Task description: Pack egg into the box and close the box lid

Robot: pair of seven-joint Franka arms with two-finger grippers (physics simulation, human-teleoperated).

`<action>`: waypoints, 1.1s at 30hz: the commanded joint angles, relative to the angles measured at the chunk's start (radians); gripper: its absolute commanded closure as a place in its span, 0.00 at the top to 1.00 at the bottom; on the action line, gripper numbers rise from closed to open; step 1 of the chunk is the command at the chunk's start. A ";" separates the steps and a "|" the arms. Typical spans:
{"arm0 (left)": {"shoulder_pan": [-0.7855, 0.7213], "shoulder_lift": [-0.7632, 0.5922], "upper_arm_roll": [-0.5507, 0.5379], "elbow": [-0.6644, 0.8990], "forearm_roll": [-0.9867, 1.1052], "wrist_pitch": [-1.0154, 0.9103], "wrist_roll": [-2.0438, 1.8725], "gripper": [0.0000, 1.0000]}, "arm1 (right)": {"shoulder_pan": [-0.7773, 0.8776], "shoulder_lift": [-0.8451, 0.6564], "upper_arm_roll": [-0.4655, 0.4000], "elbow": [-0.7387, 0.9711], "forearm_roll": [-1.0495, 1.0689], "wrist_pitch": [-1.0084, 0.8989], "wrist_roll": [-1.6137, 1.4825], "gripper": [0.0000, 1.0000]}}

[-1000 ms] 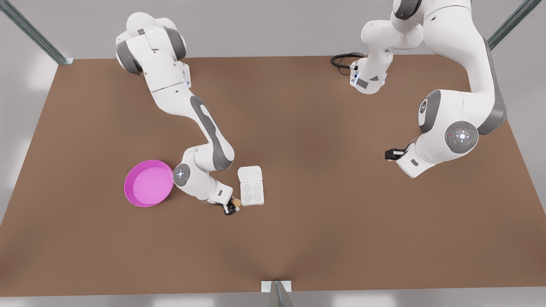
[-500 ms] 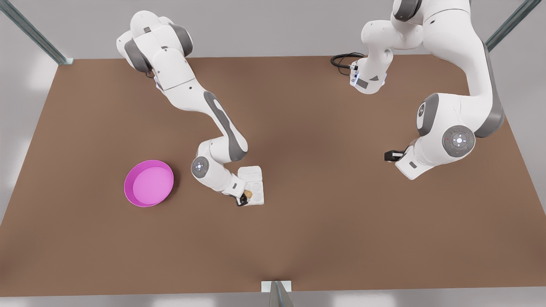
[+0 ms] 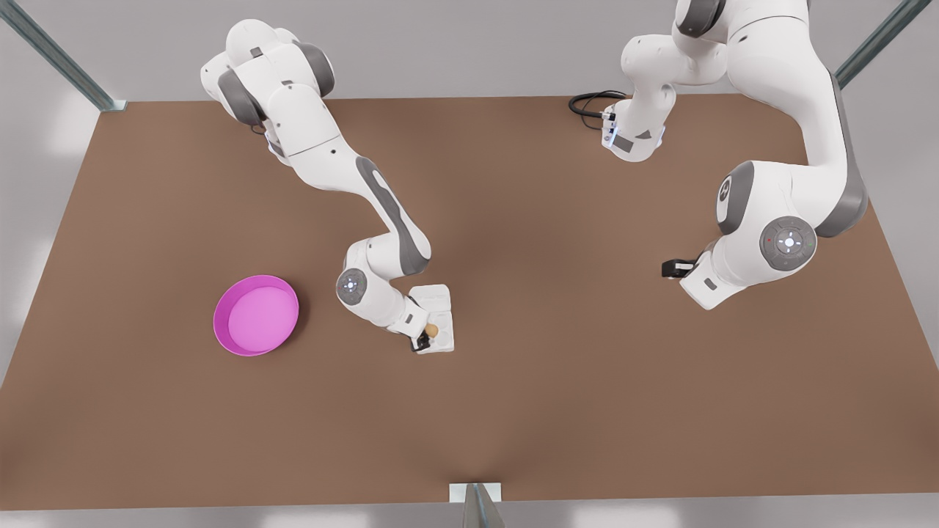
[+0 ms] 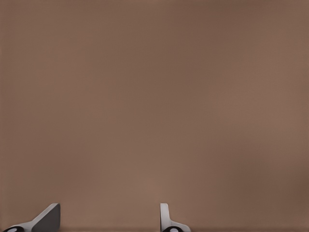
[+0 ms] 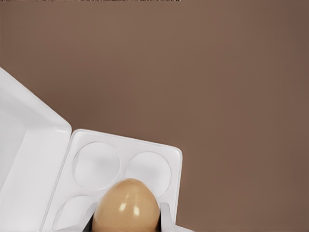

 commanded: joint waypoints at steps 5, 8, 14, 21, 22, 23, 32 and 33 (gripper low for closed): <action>0.000 -0.001 0.000 0.000 0.002 -0.001 0.002 1.00 | -0.008 -0.001 0.000 0.007 0.001 0.001 0.038 1.00; 0.000 -0.001 0.000 0.000 0.002 -0.001 0.002 1.00 | -0.016 -0.006 0.000 0.007 0.001 -0.013 0.036 1.00; 0.000 -0.001 0.000 0.000 0.002 0.001 0.002 1.00 | -0.072 -0.030 -0.007 0.039 -0.002 -0.105 0.013 1.00; 0.000 -0.001 0.000 0.002 0.002 0.001 0.002 1.00 | -0.126 -0.036 -0.105 0.146 -0.034 -0.213 0.048 1.00; 0.000 -0.001 0.000 0.002 0.002 0.001 0.002 1.00 | -0.126 -0.035 -0.148 0.168 -0.035 -0.223 0.083 1.00; 0.000 -0.001 0.000 0.000 0.002 0.001 0.002 1.00 | -0.131 -0.033 -0.194 0.169 -0.035 -0.223 0.178 1.00; -0.011 -0.001 -0.018 0.000 -0.022 -0.002 -0.003 1.00 | -0.163 -0.099 -0.612 0.226 -0.245 -0.780 1.119 1.00; -0.020 -0.001 -0.089 0.000 -0.025 -0.019 -0.018 1.00 | -0.166 -0.104 -0.616 0.235 -0.243 -0.823 1.179 1.00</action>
